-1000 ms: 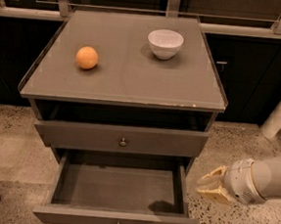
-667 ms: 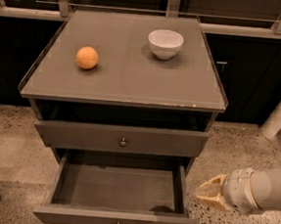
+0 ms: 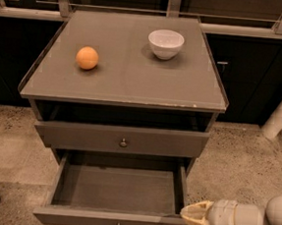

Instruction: Close middle drawer

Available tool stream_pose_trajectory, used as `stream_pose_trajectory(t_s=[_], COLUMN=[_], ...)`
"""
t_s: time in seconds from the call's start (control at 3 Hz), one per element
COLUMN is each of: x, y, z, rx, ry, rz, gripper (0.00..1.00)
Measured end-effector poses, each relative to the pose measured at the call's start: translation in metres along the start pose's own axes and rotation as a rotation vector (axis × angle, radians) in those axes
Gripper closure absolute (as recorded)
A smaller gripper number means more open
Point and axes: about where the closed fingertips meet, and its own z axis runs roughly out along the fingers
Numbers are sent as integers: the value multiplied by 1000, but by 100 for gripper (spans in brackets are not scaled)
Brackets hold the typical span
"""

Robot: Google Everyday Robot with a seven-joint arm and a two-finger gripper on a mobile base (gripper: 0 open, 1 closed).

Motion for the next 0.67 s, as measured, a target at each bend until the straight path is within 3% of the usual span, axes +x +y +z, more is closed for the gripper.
stream_pose_trajectory(t_s=[0.33, 0.67], x=[30, 51], y=[0, 3], z=[36, 58], rx=[-20, -46], ry=[-71, -93], rz=[79, 135], gripper=[100, 100])
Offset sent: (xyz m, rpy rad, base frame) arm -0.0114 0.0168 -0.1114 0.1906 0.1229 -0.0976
